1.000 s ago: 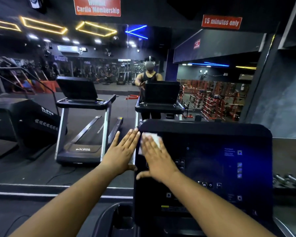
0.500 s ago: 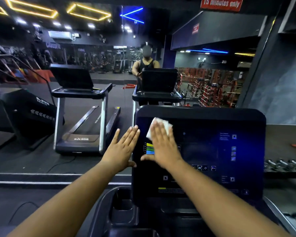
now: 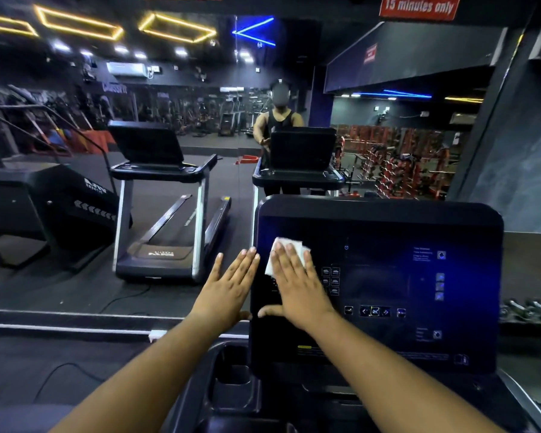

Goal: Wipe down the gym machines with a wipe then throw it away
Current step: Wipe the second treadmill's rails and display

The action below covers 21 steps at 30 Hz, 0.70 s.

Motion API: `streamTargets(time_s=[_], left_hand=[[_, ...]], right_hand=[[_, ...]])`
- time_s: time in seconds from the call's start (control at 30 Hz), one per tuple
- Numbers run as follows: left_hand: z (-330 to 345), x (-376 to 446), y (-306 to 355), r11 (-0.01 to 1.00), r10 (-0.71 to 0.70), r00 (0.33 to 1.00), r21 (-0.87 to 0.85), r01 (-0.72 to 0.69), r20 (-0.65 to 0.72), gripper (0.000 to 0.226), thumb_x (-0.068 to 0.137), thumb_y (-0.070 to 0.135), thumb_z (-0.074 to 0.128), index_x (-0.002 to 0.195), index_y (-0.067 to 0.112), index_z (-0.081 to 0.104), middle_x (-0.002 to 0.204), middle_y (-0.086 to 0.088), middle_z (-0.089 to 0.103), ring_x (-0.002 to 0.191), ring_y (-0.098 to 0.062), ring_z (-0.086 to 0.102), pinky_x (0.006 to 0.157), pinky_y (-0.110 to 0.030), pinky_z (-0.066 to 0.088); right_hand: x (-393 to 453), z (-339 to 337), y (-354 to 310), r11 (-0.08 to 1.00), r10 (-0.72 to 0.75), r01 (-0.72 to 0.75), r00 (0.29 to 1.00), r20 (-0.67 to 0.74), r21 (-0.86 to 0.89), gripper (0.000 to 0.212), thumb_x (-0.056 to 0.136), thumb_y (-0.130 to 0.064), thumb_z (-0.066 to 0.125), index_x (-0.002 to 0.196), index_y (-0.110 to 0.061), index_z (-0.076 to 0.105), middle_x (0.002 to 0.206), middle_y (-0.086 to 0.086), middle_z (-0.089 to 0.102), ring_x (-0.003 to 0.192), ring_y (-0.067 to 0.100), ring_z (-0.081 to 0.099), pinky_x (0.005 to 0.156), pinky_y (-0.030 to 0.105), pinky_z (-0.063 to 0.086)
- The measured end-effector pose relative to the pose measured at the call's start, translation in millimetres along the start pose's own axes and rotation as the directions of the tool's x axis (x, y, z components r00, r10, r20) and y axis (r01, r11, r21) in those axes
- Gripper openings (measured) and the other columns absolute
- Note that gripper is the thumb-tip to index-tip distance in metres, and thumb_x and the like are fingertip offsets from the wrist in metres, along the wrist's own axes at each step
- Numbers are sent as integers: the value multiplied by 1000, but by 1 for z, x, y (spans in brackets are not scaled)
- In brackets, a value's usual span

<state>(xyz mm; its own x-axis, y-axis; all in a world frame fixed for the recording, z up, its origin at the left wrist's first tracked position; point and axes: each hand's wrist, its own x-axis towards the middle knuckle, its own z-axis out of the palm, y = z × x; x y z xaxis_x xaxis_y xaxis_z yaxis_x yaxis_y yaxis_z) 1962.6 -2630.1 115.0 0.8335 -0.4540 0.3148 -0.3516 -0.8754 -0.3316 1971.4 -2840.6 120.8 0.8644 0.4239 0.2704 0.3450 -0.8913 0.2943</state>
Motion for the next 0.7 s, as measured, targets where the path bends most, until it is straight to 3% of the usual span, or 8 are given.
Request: streamTargets(time_s=[0.17,0.27,0.33,0.4,0.53,0.6,0.7], left_hand=[[8,-5,1,999,-7,1000,-52,5,-25,141,68,68,79,161,9,-9,170,-8,-11,157,-23,-4,124,-60,15],[17,-12,8,999,8,1000,-51,-9,-26,142,68,69,78,160,9,-10,170,-9,-11,157,-22,-4,124,-60,14],[21,-15,12,999,-6,1000,-53,5,-29,141,69,69,78,160,9,-11,170,-8,-12,157,-22,-6,124,-60,12],[19,-16,14,999,-16,1000,-38,16,-9,139,73,69,74,159,10,-17,169,-8,-18,156,-22,-11,124,-60,6],[15,-15,14,1000,-20,1000,-6,21,11,135,80,69,68,156,10,-27,167,-7,-28,155,-21,-20,124,-59,-1],[17,-16,14,1000,-25,1000,-13,25,-14,138,74,69,74,159,9,-16,170,-8,-17,157,-22,-10,124,-60,8],[22,-18,12,999,-25,1000,-34,24,-16,140,69,69,78,161,8,-8,171,-8,-8,158,-22,-1,123,-61,13]], right_hand=[[-61,72,-37,976,-214,216,968,128,-4,131,69,-98,29,160,-5,16,169,14,3,156,31,1,121,56,10],[-85,87,-19,962,-256,267,955,153,-54,128,70,-97,30,162,-9,11,170,9,4,157,26,6,121,55,9],[-79,76,2,971,-224,229,971,82,-70,128,69,-95,37,161,-9,13,170,8,9,155,24,13,123,56,8],[-62,52,20,995,-89,89,996,5,-45,126,71,-93,40,161,-8,16,170,9,9,156,26,13,123,56,10],[-30,20,9,992,106,-104,994,-20,74,126,75,-90,36,160,-3,6,169,15,-2,156,32,-3,124,57,4],[-34,30,-15,993,60,-62,998,23,105,127,74,-91,36,160,-1,10,169,17,1,156,34,-5,123,57,4],[-66,71,-52,991,-121,113,985,120,69,124,74,-91,35,160,-4,15,169,17,1,156,33,-3,122,57,7]])
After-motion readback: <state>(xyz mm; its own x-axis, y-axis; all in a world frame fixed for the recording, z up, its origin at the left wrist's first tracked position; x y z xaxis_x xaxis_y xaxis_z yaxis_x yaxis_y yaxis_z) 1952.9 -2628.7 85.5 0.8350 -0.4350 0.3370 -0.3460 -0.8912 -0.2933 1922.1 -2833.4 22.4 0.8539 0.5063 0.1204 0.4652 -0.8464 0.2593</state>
